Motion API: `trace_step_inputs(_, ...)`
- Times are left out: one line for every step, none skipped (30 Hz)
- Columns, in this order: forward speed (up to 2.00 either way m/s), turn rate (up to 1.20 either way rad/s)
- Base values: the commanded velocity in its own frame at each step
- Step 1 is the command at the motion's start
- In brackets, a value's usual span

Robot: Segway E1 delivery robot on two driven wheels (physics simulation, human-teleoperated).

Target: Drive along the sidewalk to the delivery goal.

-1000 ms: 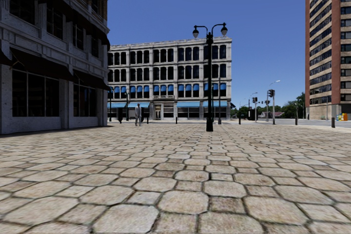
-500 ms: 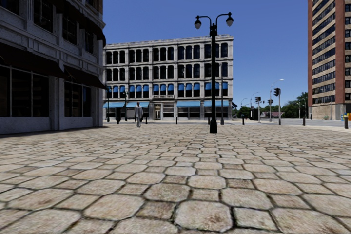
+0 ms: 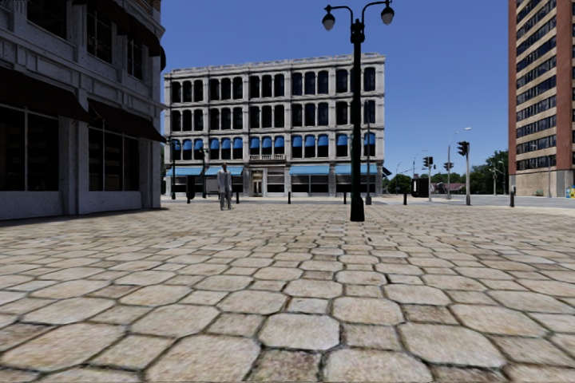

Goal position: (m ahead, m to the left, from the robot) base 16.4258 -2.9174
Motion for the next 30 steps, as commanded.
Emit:
trace_step_inputs(2.0,0.0)
trace_step_inputs(2.0,0.0)
trace_step_inputs(2.0,0.0)
trace_step_inputs(2.0,0.0)
trace_step_inputs(2.0,0.0)
trace_step_inputs(2.0,0.0)
trace_step_inputs(2.0,0.0)
trace_step_inputs(2.0,0.0)
trace_step_inputs(2.0,0.0)
trace_step_inputs(2.0,0.0)
trace_step_inputs(2.0,0.0)
trace_step_inputs(2.0,0.0)
trace_step_inputs(2.0,0.0)
trace_step_inputs(2.0,0.0)
trace_step_inputs(2.0,0.0)
trace_step_inputs(2.0,0.0)
trace_step_inputs(2.0,0.0)
trace_step_inputs(2.0,0.0)
trace_step_inputs(2.0,0.0)
trace_step_inputs(2.0,0.0)
trace_step_inputs(2.0,0.0)
trace_step_inputs(2.0,0.0)
trace_step_inputs(2.0,0.0)
trace_step_inputs(2.0,0.0)
trace_step_inputs(2.0,0.0)
trace_step_inputs(2.0,0.0)
trace_step_inputs(2.0,0.0)
trace_step_inputs(2.0,0.0)
trace_step_inputs(2.0,0.0)
trace_step_inputs(2.0,0.0)
